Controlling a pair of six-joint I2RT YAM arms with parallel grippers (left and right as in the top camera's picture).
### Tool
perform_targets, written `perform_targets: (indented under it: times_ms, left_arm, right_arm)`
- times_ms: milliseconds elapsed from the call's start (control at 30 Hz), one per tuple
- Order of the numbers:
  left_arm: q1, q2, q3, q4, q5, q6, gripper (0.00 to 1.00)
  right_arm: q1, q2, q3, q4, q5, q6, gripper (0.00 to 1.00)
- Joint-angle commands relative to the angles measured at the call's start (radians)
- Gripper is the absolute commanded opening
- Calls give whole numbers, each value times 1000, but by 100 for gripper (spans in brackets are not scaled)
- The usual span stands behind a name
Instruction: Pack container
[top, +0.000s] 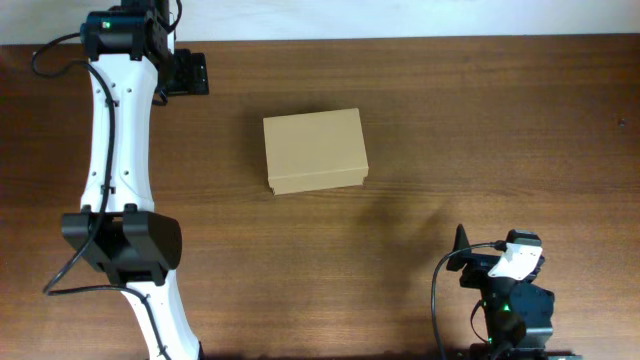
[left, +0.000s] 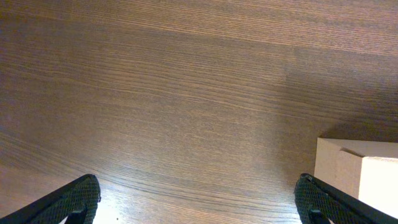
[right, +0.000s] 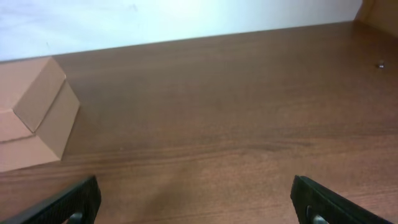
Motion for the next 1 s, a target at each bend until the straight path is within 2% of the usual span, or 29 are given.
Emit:
perform_targets:
  times_ms: [0, 967]
  left_arm:
    - [2, -23, 9, 1, -11, -3, 100]
    - [0, -38, 2, 0, -11, -2, 100]
  right_arm:
    - [-8, -10, -10, 5, 5, 6, 99]
    - [-8, -10, -10, 5, 5, 6, 99]
